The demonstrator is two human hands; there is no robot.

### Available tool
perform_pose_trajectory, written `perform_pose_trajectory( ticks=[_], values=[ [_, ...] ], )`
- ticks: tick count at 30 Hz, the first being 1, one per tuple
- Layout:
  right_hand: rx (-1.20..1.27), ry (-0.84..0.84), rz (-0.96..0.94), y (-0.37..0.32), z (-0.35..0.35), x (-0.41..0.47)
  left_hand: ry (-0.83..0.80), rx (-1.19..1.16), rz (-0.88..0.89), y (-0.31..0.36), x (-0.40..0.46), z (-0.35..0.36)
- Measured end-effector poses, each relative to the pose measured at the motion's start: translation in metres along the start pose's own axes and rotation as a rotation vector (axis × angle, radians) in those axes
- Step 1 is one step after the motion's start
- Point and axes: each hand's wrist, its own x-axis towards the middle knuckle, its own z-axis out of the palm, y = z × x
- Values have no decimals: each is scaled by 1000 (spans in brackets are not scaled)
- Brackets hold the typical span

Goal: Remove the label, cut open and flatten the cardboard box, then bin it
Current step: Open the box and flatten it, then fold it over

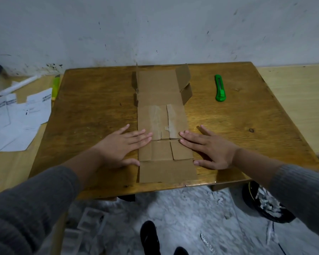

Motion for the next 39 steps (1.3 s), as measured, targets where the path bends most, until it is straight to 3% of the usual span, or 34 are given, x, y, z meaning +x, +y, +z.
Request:
perform_pose_trajectory(
  ticks=[11,19,23,30,34,39],
  values=[
    [34,80,152,-16,5,-3,40,-172,-81,9,-6,8],
    [297,354,405,-46,11,5,157,-339,-105,8,-9,8],
    [466,566,592,-55,2,20,275,-564,-308,23,-8,-2],
    [689,746,973,-53,-12,57,486,-763,-588,44,20,9],
    [655,709,1076,-50,-11,75,464,-765,-825,56,41,3],
    [530,669,1057,-49,-5,83,331,-668,-895,58,50,1]
  ],
)
